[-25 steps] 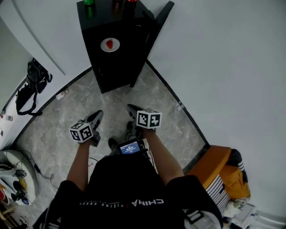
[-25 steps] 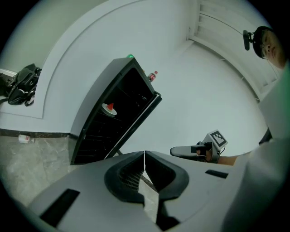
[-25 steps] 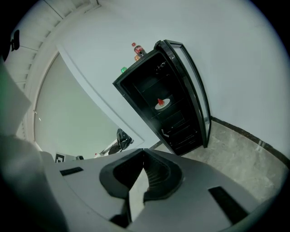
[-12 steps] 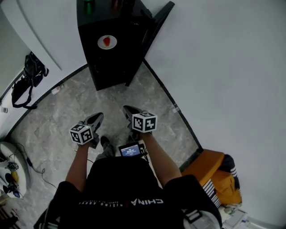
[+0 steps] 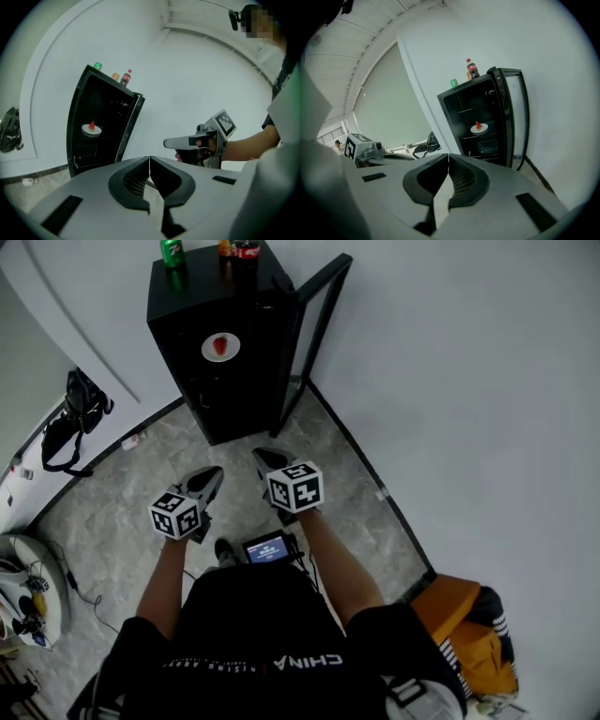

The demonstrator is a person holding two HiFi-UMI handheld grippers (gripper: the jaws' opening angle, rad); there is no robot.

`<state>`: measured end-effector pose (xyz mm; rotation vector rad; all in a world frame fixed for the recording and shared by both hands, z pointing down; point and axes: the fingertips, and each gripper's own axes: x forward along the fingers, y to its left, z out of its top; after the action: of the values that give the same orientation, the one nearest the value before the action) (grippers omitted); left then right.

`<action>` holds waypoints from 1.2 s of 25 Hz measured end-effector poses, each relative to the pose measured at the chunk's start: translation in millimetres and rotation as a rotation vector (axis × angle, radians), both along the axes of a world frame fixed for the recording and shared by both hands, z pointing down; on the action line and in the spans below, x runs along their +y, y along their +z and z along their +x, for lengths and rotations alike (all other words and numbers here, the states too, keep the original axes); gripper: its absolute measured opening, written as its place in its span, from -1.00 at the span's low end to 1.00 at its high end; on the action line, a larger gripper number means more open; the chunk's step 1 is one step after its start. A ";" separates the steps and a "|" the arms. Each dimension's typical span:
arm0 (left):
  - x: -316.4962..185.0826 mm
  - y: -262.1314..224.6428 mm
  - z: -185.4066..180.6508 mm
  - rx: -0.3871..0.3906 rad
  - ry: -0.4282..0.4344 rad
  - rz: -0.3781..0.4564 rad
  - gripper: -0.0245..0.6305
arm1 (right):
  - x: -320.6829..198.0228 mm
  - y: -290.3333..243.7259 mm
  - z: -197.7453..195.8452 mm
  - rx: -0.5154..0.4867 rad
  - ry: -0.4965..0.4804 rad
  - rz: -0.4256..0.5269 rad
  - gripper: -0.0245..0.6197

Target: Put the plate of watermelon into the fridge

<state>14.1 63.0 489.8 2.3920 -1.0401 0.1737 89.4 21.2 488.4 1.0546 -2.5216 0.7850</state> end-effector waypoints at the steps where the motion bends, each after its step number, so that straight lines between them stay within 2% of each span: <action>1: -5.2 -7.4 4.3 -0.019 0.002 0.022 -0.88 | -3.0 -4.4 1.0 0.008 -0.009 0.018 -0.88; 6: -18.4 -21.1 15.0 -0.063 0.003 0.065 -0.88 | -5.8 -12.1 -2.3 0.020 -0.046 0.055 -0.88; 17: -15.8 -11.0 11.9 -0.083 0.022 0.057 -0.88 | -8.3 -7.6 -10.6 0.006 -0.026 0.018 -0.88; 25: -16.0 -8.1 13.6 -0.077 0.042 0.056 -0.88 | -8.7 2.0 -11.3 -0.042 0.009 -0.048 -0.88; 30: -18.9 -3.7 8.0 -0.080 0.027 0.049 -0.88 | -8.8 5.8 -15.6 -0.053 0.013 -0.061 -0.88</action>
<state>22.1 44.1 486.1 2.4623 -1.0596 0.2581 73.8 12.4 494.2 1.0445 -2.5190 0.8990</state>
